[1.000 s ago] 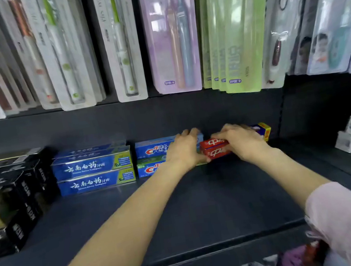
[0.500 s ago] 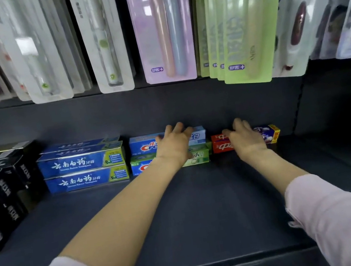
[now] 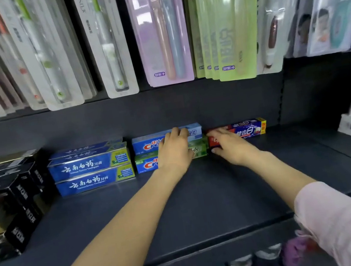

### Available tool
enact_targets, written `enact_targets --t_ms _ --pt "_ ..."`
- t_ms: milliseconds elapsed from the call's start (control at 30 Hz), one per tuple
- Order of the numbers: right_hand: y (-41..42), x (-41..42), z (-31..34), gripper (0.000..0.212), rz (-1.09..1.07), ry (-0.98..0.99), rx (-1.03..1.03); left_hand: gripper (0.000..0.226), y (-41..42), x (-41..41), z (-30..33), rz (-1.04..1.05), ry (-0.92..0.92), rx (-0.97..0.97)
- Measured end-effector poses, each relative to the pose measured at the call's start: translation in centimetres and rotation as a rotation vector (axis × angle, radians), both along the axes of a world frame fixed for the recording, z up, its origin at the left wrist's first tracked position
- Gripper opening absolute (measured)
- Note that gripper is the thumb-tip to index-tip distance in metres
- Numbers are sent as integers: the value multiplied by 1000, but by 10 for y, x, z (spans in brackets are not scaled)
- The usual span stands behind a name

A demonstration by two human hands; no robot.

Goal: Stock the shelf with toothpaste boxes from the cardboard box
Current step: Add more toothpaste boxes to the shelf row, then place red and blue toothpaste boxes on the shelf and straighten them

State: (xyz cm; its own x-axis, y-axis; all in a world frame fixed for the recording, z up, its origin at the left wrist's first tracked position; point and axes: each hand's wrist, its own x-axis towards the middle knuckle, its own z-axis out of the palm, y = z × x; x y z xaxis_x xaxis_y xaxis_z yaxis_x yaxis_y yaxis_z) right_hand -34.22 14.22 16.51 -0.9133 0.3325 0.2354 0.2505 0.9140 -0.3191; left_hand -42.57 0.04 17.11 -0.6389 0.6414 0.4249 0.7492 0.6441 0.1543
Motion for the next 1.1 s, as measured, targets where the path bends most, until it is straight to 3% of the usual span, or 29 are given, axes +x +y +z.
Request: enact_targets --t_ms 400,600,833,1000,1100 --pt "-91 113 1 29 -154 130 34 21 -61 93 -7 -64 -328 189" --pt "-95 212 -13 23 -180 156 -10 18 -62 193 -17 -119 -287 285" --pt "-46 337 -92 19 -173 -103 -59 20 -24 310 -88 -90 -373 143" --pt "-8 402 -146 20 -150 -290 -112 22 7 378 -149 18 -599 -15" --pt "11 419 -173 32 -151 -343 -129 24 19 396 -179 39 -714 -23"
